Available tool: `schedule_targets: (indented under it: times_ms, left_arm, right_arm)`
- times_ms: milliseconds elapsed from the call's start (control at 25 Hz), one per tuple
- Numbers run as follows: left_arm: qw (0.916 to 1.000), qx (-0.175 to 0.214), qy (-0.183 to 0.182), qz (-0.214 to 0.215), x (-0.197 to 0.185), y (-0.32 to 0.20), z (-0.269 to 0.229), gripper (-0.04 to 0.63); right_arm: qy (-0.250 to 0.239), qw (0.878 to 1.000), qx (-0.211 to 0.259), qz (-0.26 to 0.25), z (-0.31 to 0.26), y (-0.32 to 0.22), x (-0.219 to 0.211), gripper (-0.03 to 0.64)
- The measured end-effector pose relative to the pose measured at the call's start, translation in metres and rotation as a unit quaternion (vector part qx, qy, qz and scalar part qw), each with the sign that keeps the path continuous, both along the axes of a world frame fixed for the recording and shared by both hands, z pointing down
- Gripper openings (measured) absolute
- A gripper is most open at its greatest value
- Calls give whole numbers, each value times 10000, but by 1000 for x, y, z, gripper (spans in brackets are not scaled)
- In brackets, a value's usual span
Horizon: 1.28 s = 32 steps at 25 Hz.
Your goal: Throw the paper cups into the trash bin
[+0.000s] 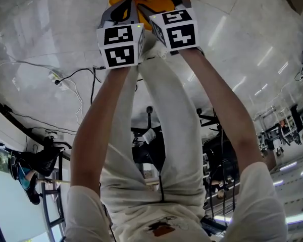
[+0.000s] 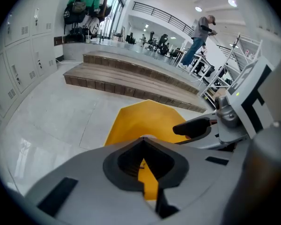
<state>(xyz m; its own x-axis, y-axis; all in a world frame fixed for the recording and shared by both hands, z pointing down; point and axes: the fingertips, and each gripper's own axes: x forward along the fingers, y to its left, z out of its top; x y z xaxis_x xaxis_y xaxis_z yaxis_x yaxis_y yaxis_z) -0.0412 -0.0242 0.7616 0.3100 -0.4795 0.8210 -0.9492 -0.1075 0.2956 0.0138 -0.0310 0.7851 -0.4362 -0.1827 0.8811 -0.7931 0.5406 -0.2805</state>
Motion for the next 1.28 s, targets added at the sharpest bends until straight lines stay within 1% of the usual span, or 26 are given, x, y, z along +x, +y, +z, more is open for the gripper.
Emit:
schedule_targets:
  times_ms: [160, 280, 360, 400, 480, 560, 680, 760, 840, 1040, 1160, 1280]
  left_arm:
    - [10000, 90, 33, -28, 0, 0, -22, 5]
    - [9997, 170, 86, -122, -3, 2, -52, 5]
    - [9995, 226, 152, -148, -2, 3, -73, 6]
    - [9994, 265, 179, -155, 0, 1, -84, 6]
    - [9990, 343, 217, -184, 2, -1, -107, 6]
    - [9986, 397, 262, -228, 5, -1, -132, 5]
    - [9977, 517, 383, -210, 13, -1, -178, 5]
    - [9970, 618, 427, -207, 14, -2, -209, 5]
    - [9964, 679, 450, -222, 13, 1, -239, 6]
    - [9953, 792, 475, -308, 12, 8, -311, 5]
    - [9941, 882, 512, -378, 11, 13, -358, 6]
    - [9934, 961, 517, -342, 12, 21, -404, 5]
  right_arm:
    - [-76, 9999, 45, 125, -25, -1, 4, 388]
    - [-156, 9998, 95, 83, -58, 3, 4, 378]
    - [-177, 9997, 194, 30, -82, 5, 5, 302]
    - [-209, 9995, 236, 16, -93, 4, 6, 291]
    - [-309, 9991, 283, 35, -118, 4, 6, 237]
    - [-413, 9986, 327, 79, -145, 5, 7, 203]
    - [-551, 9972, 454, 227, -192, 3, 10, 109]
    - [-633, 9958, 561, 345, -222, -1, 11, 29]
    - [-705, 9946, 624, 441, -251, -3, 12, 14]
    - [-879, 9917, 759, 556, -327, -3, 17, 11]
    - [-977, 9899, 891, 514, -376, 1, 18, 8]
    - [-1035, 9883, 1033, 438, -420, 4, 18, 8]
